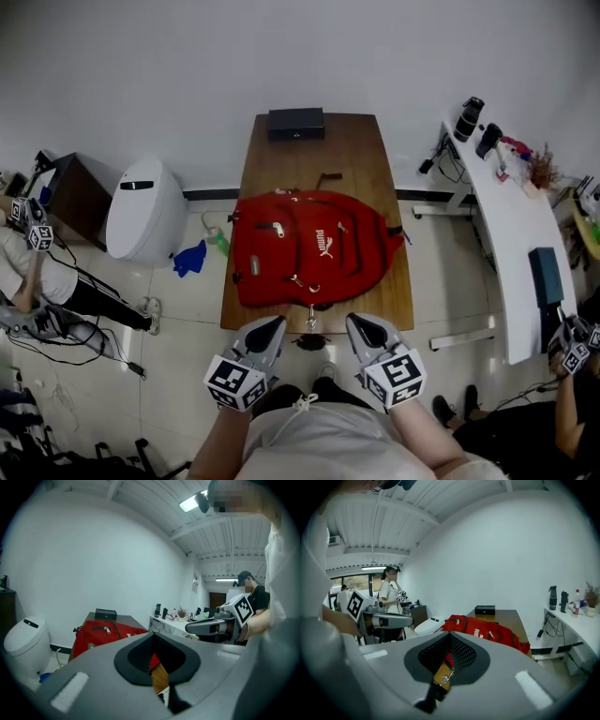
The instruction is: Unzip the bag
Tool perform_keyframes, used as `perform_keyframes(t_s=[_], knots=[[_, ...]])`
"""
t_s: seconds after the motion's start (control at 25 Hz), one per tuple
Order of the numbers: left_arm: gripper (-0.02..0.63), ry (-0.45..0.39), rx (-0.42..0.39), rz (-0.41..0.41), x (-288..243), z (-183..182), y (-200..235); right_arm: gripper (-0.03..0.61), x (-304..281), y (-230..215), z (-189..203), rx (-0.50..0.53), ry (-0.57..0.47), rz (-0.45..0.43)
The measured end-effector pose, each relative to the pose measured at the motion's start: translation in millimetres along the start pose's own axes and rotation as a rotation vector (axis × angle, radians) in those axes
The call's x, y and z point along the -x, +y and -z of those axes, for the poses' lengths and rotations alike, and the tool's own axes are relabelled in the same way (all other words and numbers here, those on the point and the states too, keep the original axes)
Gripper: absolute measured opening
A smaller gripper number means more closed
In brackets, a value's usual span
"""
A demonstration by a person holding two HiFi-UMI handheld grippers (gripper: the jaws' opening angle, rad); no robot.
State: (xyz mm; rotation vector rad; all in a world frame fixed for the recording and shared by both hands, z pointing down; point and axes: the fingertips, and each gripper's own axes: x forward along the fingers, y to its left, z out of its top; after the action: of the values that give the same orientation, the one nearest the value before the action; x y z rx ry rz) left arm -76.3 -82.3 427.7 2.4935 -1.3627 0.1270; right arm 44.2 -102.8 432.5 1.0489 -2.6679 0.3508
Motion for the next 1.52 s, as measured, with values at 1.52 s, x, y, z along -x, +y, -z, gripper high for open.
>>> perform_keyframes(t_s=[1.52], knots=[[0.006,0.381,0.16,0.109,-100.5,154.2,102.3,0.172,-165.0,2.3,203.0,-0.345,0.536,0.132]])
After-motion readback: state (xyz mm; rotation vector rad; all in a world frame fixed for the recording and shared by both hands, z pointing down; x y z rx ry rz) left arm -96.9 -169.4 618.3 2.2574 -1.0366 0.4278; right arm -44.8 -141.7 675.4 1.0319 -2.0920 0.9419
